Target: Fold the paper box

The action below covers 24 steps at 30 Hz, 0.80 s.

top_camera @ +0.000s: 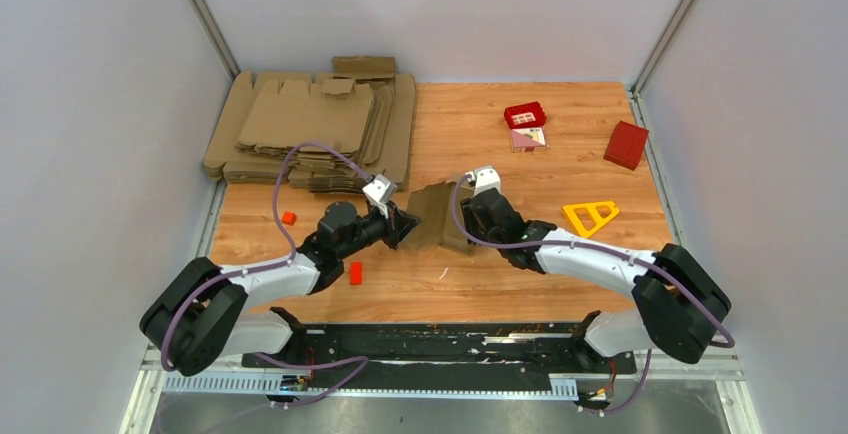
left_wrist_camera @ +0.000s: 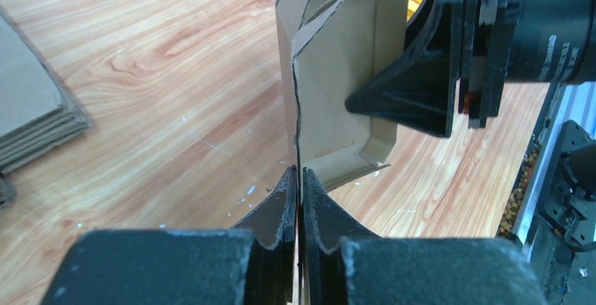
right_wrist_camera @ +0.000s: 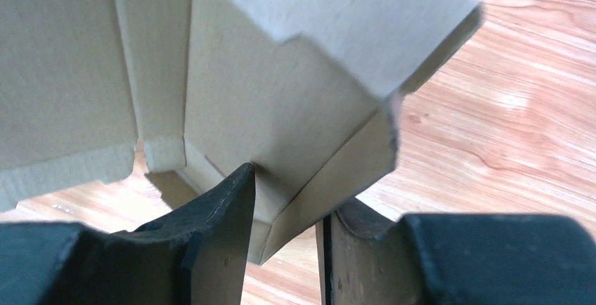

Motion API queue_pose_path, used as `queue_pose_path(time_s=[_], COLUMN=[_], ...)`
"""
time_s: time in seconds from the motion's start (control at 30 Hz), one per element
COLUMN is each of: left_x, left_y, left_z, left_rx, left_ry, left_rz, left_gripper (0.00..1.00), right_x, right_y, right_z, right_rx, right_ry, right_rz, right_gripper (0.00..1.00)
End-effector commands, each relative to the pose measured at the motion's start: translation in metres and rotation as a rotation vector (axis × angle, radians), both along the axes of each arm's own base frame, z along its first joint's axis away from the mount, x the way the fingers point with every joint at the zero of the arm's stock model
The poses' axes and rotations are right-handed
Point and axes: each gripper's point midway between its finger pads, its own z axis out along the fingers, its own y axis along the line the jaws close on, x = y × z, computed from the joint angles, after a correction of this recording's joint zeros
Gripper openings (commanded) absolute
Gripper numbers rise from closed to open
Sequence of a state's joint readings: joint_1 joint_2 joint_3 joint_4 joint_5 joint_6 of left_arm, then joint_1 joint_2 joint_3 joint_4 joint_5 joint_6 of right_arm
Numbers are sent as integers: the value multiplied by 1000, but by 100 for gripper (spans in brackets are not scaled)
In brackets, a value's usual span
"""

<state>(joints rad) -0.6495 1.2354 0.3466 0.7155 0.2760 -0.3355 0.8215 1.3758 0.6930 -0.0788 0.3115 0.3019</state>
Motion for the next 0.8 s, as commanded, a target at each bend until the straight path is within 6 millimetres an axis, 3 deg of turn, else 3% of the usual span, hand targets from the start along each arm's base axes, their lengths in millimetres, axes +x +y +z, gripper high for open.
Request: queue_pose_path(time_s=[0.0, 0.07, 0.2, 0.43, 0.5, 0.67, 0.77], left_x=[-4, -2, -1, -2, -2, -2, -1], left_y=[-15, -14, -11, -9, -9, -9, -9], left_z=[10, 9, 8, 11, 10, 11, 10], left_rx=[-27, -21, 1, 9, 9, 7, 7], left_ry=[-34, -36, -45, -55, -55, -50, -42], left_rz=[-48, -40, -16, -8, -11, -10, -6], left_gripper=[10, 11, 11, 14, 18, 43, 48], right_x=[12, 12, 12, 12, 12, 12, 12], right_y=[-15, -16, -18, -26, -28, -32, -32], right_z=[17, 19, 21, 28, 30, 34, 35], right_rx=[-1, 1, 9, 15, 16, 4, -6], right_ry=[-72, -78, -88, -115, -124, -144, -150], right_rz=[-93, -99, -109, -138, -142, -142, -134], right_gripper=[36, 37, 29, 36, 29, 11, 4])
